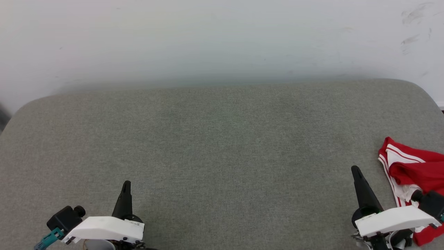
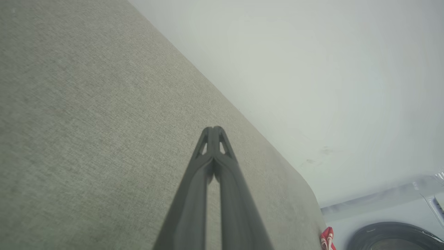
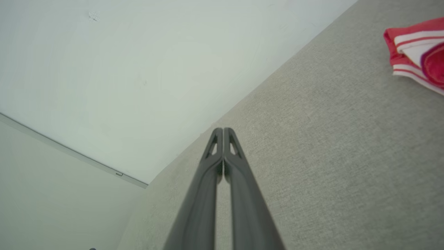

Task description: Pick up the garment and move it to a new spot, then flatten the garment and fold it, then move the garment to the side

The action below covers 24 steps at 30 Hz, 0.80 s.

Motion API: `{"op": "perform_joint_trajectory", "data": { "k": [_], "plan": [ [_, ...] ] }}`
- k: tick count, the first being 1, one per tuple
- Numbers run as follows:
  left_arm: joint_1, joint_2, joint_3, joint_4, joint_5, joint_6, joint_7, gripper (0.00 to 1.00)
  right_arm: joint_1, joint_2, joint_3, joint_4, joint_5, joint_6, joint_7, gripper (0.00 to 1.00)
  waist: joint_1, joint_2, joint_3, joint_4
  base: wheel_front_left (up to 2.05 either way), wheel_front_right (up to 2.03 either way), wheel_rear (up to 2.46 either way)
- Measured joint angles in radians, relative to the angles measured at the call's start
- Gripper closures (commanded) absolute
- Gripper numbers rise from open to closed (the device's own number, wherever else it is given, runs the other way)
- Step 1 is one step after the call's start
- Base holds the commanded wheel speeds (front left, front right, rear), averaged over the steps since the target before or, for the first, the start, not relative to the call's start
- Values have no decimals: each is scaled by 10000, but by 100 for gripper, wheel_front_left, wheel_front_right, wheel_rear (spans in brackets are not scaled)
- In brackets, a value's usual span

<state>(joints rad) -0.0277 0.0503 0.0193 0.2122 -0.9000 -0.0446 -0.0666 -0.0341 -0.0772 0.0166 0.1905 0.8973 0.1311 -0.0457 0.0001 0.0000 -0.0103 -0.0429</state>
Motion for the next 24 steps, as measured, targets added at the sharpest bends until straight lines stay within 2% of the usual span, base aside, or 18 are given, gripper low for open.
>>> {"op": "perform_joint_trajectory", "data": {
  "k": [24],
  "plan": [
    [-288, 0, 359, 121, -2686, -320, 686, 100, -266, 2, -368, 184, 2786, 0, 485, 100, 0, 0, 41, 130, 0, 0, 0]
  ]
}}
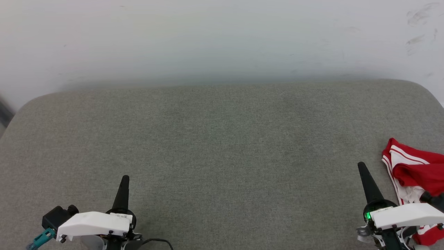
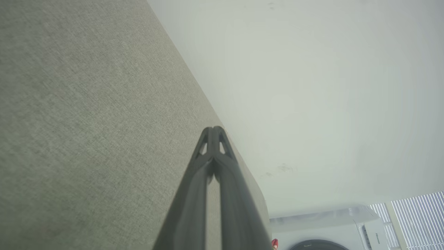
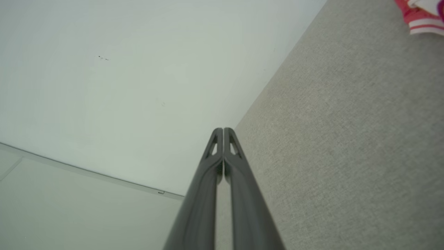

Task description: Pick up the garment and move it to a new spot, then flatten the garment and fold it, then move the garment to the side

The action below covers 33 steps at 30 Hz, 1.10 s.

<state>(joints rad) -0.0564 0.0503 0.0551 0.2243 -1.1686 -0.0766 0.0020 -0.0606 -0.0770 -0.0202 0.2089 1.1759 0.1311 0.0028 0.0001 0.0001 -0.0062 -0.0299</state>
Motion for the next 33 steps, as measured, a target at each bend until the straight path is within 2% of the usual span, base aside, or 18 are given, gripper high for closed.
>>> {"op": "perform_joint_trajectory", "data": {
  "k": [33],
  "plan": [
    [-307, 0, 389, 134, -2867, -351, 729, 100, -233, 35, -445, 219, 2959, -2, 596, 100, 0, 0, 55, 179, 0, 0, 0]
  ]
}}
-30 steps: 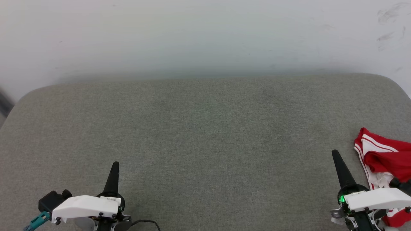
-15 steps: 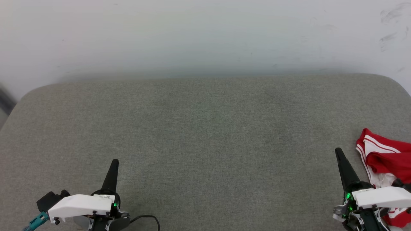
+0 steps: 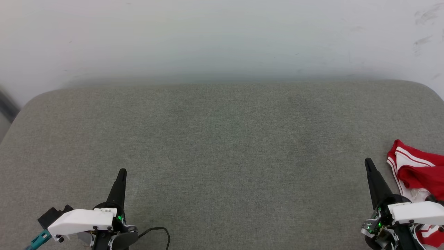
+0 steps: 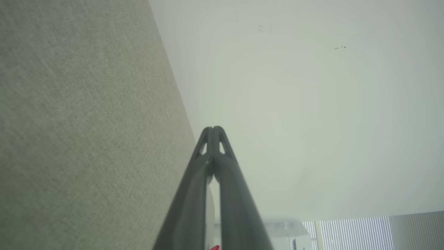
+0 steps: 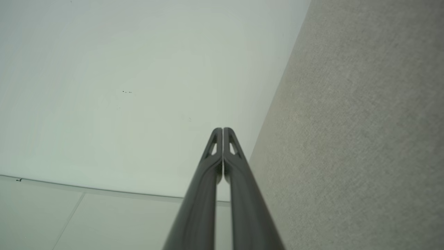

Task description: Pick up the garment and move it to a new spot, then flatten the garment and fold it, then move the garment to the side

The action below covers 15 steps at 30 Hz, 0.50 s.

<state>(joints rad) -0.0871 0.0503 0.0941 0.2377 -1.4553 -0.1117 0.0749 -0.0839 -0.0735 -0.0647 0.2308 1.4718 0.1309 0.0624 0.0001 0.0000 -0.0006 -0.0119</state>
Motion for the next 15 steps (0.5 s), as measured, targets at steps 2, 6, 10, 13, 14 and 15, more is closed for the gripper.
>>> {"op": "perform_joint_trajectory", "data": {
  "k": [2, 6, 10, 13, 14, 15],
  "plan": [
    [-10, 0, 25, 6, -150, -19, 36, 100, -4, 2, -25, 12, 140, 0, 15, 100, -1, 0, 3, 11, 0, 0, 0],
    [-35, 0, 61, 25, -453, -35, 107, 100, -37, 10, -79, 35, 451, 0, 90, 100, 0, 0, 11, 33, 0, 0, 0],
    [-58, 0, 88, 40, -734, -88, 190, 100, -49, 21, -125, 56, 729, 0, 153, 100, 0, 0, 18, 54, 0, 0, 0],
    [-94, 0, 117, 54, -941, -107, 249, 100, -135, 29, -161, 69, 957, 0, 192, 100, -1, 0, 23, 71, 0, 0, 0],
    [-115, 0, 127, 54, -1011, -115, 274, 100, -138, 33, -171, 75, 1024, 0, 203, 100, -1, 0, 25, 76, 0, 0, 0],
    [-129, 0, 134, 58, -1083, -115, 280, 100, -137, 36, -180, 86, 1089, 0, 224, 100, 0, 0, 26, 81, 0, 0, 0]
  ]
}}
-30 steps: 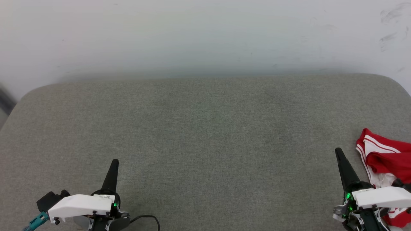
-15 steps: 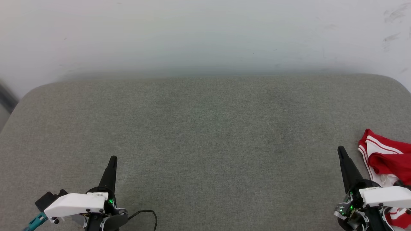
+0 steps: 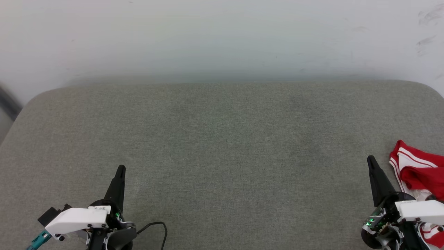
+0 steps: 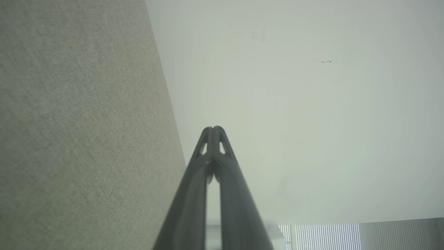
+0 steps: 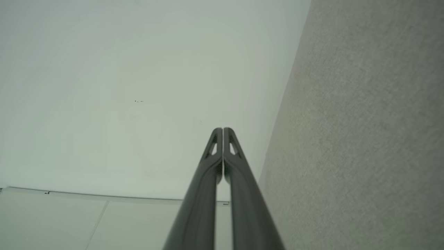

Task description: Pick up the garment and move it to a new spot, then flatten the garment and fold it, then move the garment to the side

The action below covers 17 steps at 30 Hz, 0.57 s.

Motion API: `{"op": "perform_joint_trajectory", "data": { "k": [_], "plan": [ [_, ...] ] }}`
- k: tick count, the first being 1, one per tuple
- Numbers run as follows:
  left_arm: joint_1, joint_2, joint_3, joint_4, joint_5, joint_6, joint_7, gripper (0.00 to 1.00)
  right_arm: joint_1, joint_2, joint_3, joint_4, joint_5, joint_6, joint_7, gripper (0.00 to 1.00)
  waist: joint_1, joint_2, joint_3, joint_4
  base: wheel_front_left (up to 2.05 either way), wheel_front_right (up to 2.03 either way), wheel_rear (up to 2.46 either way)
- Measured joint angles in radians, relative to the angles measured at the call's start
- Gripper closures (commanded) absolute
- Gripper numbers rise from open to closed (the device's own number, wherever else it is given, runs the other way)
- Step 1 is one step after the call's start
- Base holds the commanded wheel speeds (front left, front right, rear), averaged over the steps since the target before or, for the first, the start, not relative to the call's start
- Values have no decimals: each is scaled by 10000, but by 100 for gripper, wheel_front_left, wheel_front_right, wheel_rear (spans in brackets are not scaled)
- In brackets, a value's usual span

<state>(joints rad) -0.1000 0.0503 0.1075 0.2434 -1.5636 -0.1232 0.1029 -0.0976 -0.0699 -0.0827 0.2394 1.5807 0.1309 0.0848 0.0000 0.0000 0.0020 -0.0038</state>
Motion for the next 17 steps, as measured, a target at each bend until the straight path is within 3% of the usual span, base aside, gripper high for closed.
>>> {"op": "perform_joint_trajectory", "data": {
  "k": [17],
  "plan": [
    [-49, 0, 63, 27, -495, -61, 117, 100, -27, 35, -109, 42, 489, 0, 128, 100, 0, 0, 11, 39, 0, 0, 0]
  ]
}}
